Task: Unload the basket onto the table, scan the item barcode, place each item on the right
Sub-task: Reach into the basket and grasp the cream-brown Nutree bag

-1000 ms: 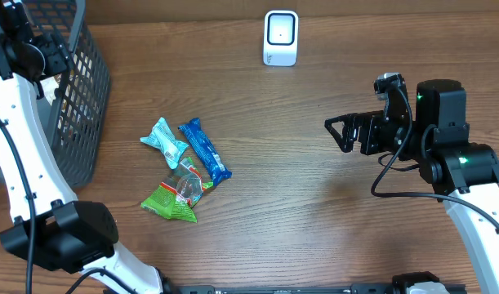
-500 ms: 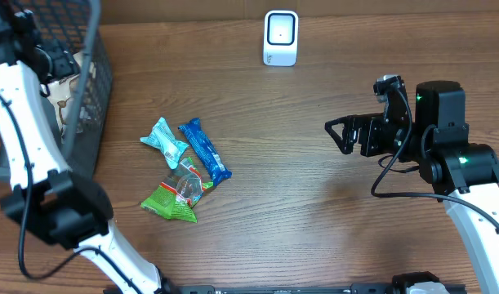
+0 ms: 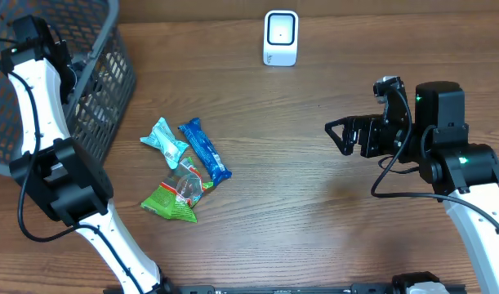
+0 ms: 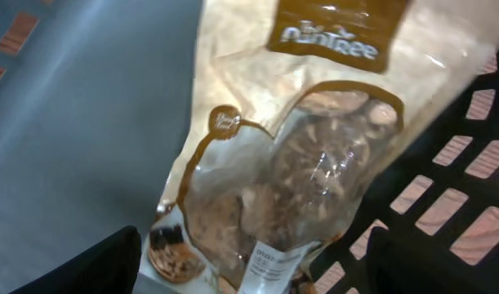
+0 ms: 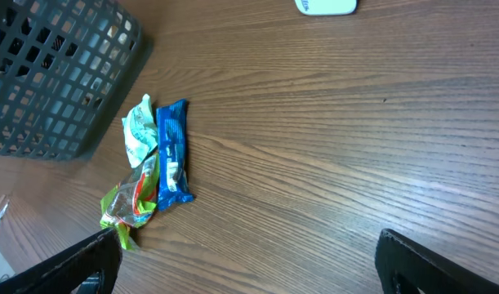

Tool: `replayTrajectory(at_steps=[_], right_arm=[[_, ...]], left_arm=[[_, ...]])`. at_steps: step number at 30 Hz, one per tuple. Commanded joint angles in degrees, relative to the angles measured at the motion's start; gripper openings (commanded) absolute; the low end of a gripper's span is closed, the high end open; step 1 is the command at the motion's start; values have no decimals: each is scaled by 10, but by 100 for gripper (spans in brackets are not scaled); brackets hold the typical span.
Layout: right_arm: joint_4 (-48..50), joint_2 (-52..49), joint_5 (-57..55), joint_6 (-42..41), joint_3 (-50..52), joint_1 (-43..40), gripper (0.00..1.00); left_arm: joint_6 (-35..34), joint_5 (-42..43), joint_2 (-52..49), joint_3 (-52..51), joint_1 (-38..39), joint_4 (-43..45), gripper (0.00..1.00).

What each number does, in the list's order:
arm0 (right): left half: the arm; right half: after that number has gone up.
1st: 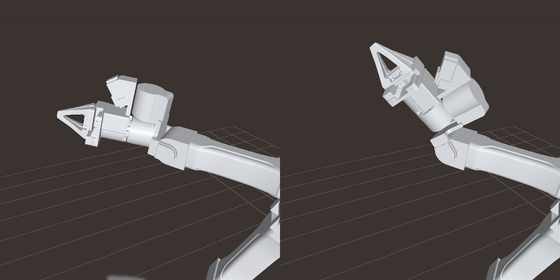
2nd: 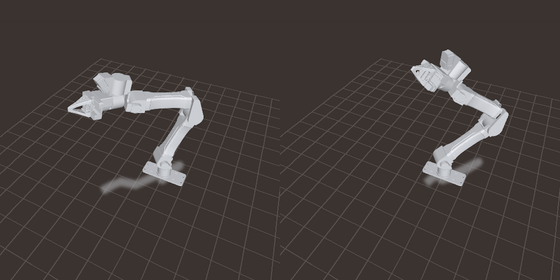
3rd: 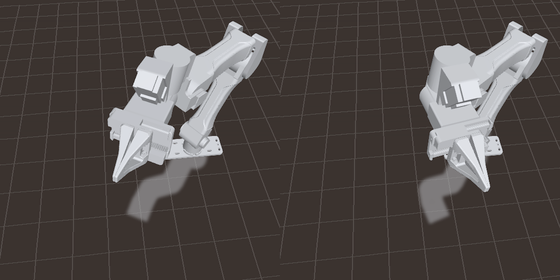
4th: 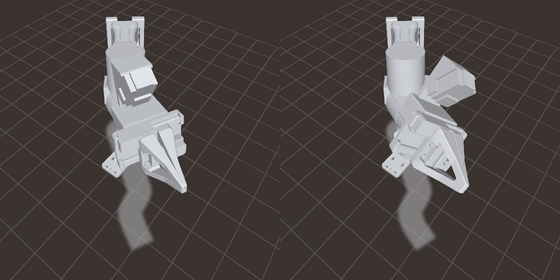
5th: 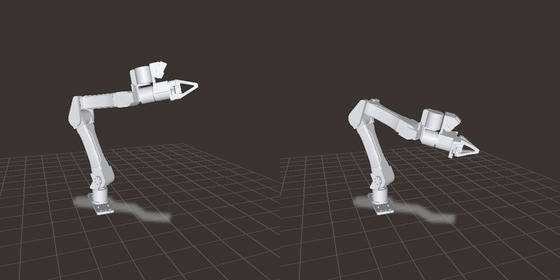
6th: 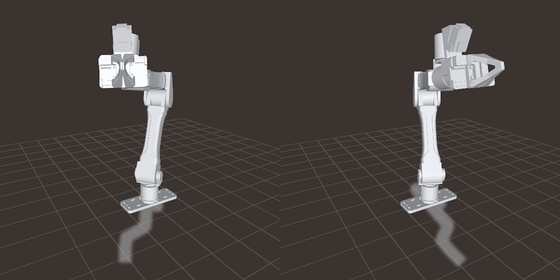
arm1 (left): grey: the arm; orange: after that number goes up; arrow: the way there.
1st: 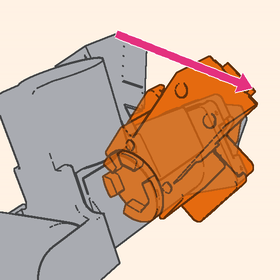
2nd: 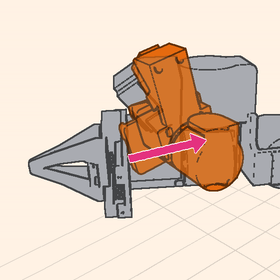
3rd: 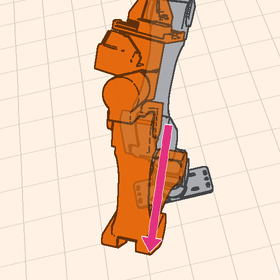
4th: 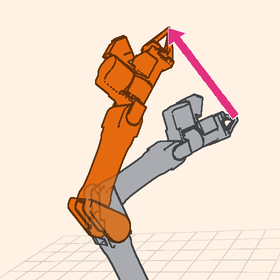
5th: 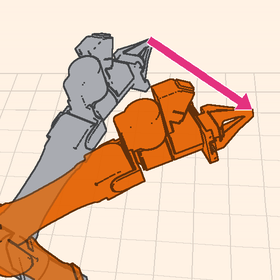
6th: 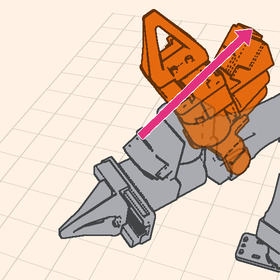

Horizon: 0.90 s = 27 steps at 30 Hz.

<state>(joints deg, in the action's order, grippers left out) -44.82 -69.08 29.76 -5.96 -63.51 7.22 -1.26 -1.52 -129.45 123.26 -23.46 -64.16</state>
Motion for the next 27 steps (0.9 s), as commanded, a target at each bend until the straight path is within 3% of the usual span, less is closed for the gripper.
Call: replayTrajectory(at_steps=[1, 11, 17, 27], right_arm=[[1, 2, -1, 4, -14, 3, 100], [1, 2, -1, 4, -14, 3, 100], [6, 2, -1, 4, -14, 3, 100], [6, 2, -1, 4, -14, 3, 100]], left_arm=[[17, 7, 8, 14, 5, 1, 80], [151, 5, 1, 32, 3, 52, 79], [241, 114, -18, 12, 3, 39, 80], [244, 116, -93, 12, 3, -12, 78]])
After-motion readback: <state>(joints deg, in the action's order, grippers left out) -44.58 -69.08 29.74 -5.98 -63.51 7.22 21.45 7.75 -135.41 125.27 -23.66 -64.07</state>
